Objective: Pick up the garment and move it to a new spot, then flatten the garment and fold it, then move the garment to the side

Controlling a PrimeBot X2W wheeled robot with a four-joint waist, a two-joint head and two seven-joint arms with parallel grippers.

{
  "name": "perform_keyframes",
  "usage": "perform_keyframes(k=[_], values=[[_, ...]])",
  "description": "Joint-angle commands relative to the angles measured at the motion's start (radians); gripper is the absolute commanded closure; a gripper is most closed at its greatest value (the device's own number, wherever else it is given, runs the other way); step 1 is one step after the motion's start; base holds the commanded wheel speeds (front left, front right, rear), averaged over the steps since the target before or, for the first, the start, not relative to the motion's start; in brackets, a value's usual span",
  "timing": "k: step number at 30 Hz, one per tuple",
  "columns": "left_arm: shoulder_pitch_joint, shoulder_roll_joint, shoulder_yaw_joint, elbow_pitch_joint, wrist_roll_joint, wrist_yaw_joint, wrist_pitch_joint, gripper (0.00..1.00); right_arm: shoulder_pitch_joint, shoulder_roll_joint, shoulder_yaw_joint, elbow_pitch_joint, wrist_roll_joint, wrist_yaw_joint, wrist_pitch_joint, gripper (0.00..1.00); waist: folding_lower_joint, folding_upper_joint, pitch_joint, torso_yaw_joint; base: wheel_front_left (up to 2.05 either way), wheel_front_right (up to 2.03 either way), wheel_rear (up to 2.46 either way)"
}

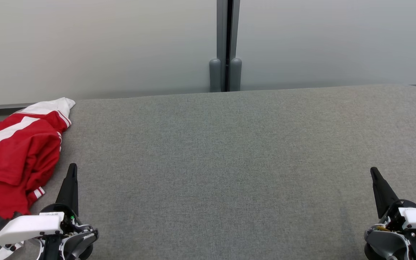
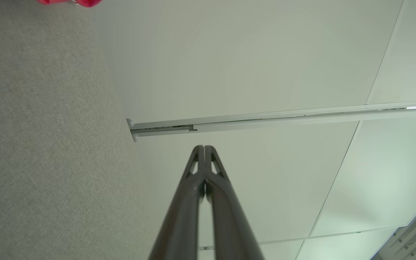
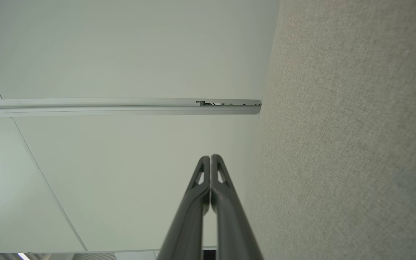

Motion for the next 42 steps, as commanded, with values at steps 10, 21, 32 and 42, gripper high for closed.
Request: perform_keyframes(k=[10, 21, 32, 42], values=[[0.014, -0.005, -0.008, 0.014, 0.0, 0.0, -0.007, 0.0, 0.014, 0.007, 0.005, 0.012, -0.002, 0.0, -0.007, 0.0, 0.0, -0.0001, 0.0, 0.0, 0.0, 0.0, 0.0], [0.026, -0.004, -0.048, 0.009, 0.038, 0.0, -0.058, 0.0, 0.03, 0.005, 0.035, -0.007, -0.108, 0.0, -0.058, 0.0, 0.0, -0.0001, 0.001, -0.001, 0.0, 0.0, 0.0], [0.039, -0.002, -0.069, -0.022, 0.245, 0.017, -0.107, 0.0, 0.044, -0.003, 0.071, -0.065, -0.392, 0.0, -0.108, 0.0, 0.0, -0.0001, 0.001, -0.004, 0.0, 0.0, 0.0], [0.056, -0.001, -0.102, -0.038, 0.482, 0.042, -0.147, 0.0, 0.056, -0.021, 0.112, -0.106, -0.626, 0.0, -0.148, 0.0, 0.0, -0.0001, 0.001, -0.008, 0.0, 0.0, 0.0]])
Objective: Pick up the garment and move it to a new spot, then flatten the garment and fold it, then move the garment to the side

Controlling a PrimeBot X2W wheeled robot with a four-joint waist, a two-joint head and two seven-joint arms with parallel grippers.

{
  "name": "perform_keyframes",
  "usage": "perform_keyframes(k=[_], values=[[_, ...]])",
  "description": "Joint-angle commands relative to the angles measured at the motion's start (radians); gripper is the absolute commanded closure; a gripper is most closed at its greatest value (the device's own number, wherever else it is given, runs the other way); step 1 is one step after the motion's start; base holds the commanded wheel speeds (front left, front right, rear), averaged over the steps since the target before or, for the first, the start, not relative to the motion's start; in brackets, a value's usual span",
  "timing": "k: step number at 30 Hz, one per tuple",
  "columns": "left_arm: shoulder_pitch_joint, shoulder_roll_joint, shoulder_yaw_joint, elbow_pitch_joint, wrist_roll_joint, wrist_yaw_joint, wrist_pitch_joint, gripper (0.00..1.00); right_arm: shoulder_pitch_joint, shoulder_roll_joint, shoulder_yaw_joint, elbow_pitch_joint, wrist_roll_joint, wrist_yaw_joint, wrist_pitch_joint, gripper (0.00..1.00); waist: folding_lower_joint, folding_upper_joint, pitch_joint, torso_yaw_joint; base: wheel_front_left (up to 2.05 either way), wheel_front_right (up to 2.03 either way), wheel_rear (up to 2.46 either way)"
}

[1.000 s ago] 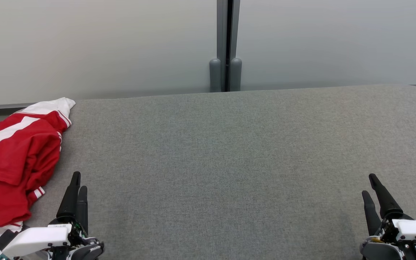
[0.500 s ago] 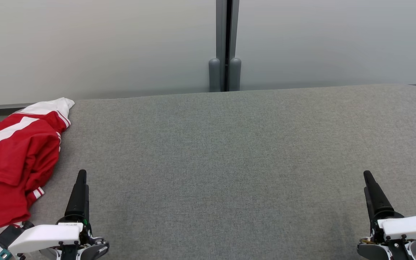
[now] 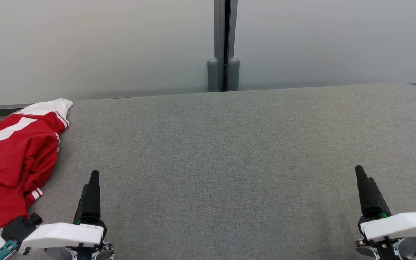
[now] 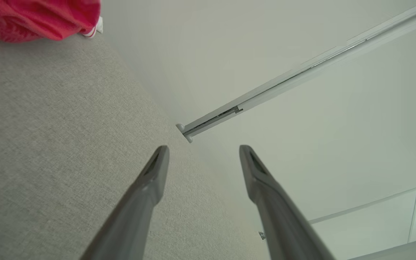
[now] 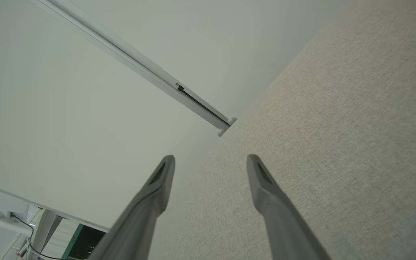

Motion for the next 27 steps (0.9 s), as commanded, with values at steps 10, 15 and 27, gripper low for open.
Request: perform_keyframes(k=[10, 15, 27], values=[[0.014, 0.009, -0.019, -0.005, 0.219, 0.027, -0.045, 0.0, 0.007, -0.011, 0.021, -0.019, -0.229, 0.002, -0.048, 0.0, 0.0, 0.0, 0.001, -0.005, 0.0, 0.0, 0.0], [0.022, 0.009, -0.024, -0.002, 0.283, 0.03, -0.059, 0.0, 0.013, -0.008, 0.024, -0.018, -0.29, 0.002, -0.062, 0.0, 0.0, 0.0, 0.003, -0.006, 0.0, 0.0, 0.0], [0.034, 0.01, -0.028, 0.009, 0.455, 0.032, -0.095, 0.0, 0.021, -0.003, 0.042, -0.016, -0.452, 0.002, -0.099, 0.0, 0.0, 0.0, 0.005, -0.012, 0.0, 0.0, 0.0]])
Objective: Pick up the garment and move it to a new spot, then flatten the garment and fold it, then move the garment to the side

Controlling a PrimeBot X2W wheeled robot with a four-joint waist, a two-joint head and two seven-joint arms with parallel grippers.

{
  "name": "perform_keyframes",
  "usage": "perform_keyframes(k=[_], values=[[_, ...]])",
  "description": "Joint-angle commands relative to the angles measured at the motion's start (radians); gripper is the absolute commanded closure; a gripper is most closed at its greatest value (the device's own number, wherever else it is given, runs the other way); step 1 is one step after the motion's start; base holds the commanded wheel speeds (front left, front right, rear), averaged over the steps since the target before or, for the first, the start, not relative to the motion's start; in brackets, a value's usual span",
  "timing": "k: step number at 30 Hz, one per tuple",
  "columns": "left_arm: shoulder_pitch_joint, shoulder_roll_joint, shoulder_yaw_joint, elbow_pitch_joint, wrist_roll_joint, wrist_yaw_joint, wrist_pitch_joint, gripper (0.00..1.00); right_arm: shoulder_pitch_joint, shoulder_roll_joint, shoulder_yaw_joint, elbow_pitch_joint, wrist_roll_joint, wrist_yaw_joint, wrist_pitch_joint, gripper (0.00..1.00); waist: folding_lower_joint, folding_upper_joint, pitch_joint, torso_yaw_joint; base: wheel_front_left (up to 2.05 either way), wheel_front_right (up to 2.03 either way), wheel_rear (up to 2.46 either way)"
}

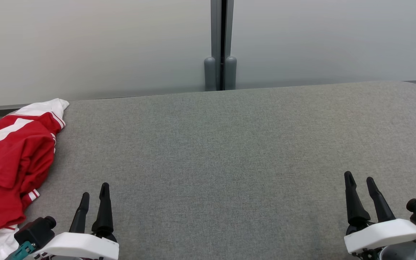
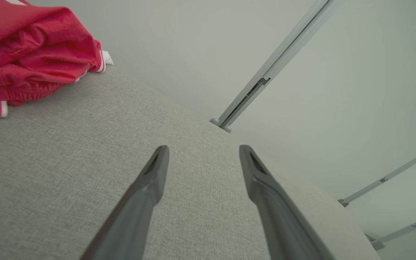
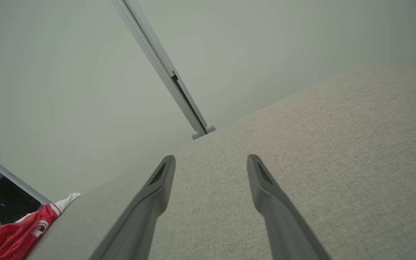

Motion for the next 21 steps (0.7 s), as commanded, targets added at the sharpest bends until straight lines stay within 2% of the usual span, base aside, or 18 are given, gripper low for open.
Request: perform_keyframes(k=[1, 21], values=[[-0.003, 0.008, 0.0, -0.01, 0.029, 0.003, -0.007, 0.0, -0.002, -0.004, 0.0, -0.01, -0.033, 0.002, -0.012, 0.0, 0.0, 0.0, 0.0, 0.0, 0.0, 0.0, 0.0], [0.022, 0.009, -0.018, -0.019, 0.26, 0.022, -0.063, 0.0, 0.016, -0.002, 0.012, -0.01, -0.271, 0.002, -0.068, 0.0, 0.0, 0.0, 0.003, -0.007, 0.0, 0.0, 0.0]])
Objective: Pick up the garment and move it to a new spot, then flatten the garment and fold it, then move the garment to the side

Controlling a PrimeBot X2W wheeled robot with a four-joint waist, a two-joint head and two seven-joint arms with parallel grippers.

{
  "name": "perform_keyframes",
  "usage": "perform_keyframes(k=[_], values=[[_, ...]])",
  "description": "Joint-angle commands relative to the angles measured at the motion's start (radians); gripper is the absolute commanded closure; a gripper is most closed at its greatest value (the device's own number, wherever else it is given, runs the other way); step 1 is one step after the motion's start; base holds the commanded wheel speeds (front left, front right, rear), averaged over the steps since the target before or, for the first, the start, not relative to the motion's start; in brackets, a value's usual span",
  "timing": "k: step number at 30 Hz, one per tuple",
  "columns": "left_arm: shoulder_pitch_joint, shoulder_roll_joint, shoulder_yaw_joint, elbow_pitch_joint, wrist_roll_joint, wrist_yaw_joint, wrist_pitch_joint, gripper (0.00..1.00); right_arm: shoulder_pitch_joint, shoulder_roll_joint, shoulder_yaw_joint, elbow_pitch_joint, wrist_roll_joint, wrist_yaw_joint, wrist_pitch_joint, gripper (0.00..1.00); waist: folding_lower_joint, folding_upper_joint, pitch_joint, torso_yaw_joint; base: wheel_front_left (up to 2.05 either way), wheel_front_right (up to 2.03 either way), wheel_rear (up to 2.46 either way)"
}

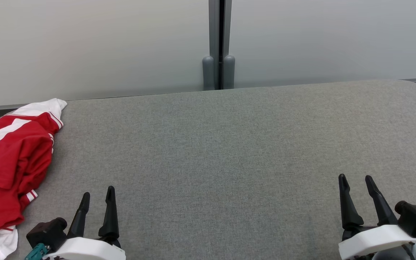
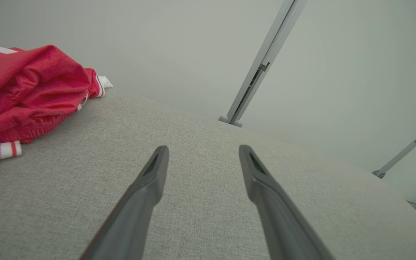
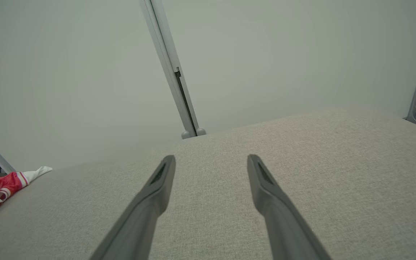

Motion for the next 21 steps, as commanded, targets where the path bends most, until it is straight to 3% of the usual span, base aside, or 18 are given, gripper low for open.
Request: perform_keyframes(k=[1, 21], values=[[0.003, 0.007, 0.0, -0.01, 0.027, 0.006, -0.01, 0.0, 0.002, -0.005, -0.001, -0.009, -0.031, 0.002, -0.013, 0.0, 0.0, 0.0, 0.0, -0.001, 0.0, 0.0, 0.0], [0.02, 0.008, -0.003, 0.0, 0.189, 0.018, -0.053, 0.0, 0.024, -0.003, -0.022, -0.001, -0.196, 0.002, -0.055, 0.0, 0.0, 0.0, 0.006, -0.009, 0.0, 0.0, 0.0]])
